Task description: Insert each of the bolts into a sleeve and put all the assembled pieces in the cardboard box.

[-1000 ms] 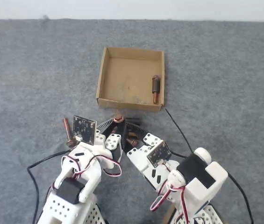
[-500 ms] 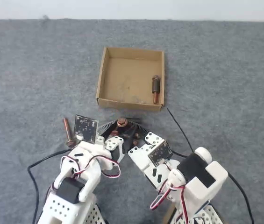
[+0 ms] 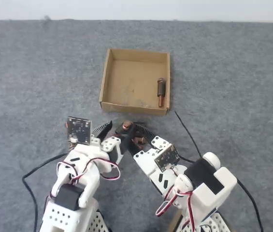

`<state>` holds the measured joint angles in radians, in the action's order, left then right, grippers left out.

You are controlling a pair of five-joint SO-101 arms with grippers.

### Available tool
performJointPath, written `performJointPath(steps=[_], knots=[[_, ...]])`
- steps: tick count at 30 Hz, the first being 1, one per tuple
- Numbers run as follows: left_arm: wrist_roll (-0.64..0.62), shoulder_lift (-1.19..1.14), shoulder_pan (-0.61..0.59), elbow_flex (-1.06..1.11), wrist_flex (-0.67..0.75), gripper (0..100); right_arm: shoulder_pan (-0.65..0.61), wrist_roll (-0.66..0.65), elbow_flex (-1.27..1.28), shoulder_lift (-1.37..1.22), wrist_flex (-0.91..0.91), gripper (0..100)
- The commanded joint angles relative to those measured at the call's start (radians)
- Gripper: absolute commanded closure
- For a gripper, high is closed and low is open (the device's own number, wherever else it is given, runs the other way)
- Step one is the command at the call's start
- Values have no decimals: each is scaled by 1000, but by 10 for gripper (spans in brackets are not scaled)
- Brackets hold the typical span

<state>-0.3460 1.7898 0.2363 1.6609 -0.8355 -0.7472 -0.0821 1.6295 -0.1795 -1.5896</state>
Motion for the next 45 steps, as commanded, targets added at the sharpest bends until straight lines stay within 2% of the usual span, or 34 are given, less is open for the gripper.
performJointPath(steps=[1,14,17,20,23,30,39,45], knots=[[-69,15,-31,-77,-9,782,16,-12,26,13,-33,992],[-77,15,-34,-183,-164,788,16,-12,26,12,-33,992],[-75,15,-35,-186,-161,862,16,-12,26,12,-33,992],[-71,15,-38,-203,-160,987,16,-12,26,13,-33,992],[-71,15,-101,-209,-158,980,16,-12,26,13,-33,992],[-63,15,-342,-203,-164,990,16,-12,26,13,-33,992],[176,15,-491,-48,-158,990,18,-12,26,13,-33,992],[324,11,-443,25,-187,989,45,-12,28,15,-42,992]])
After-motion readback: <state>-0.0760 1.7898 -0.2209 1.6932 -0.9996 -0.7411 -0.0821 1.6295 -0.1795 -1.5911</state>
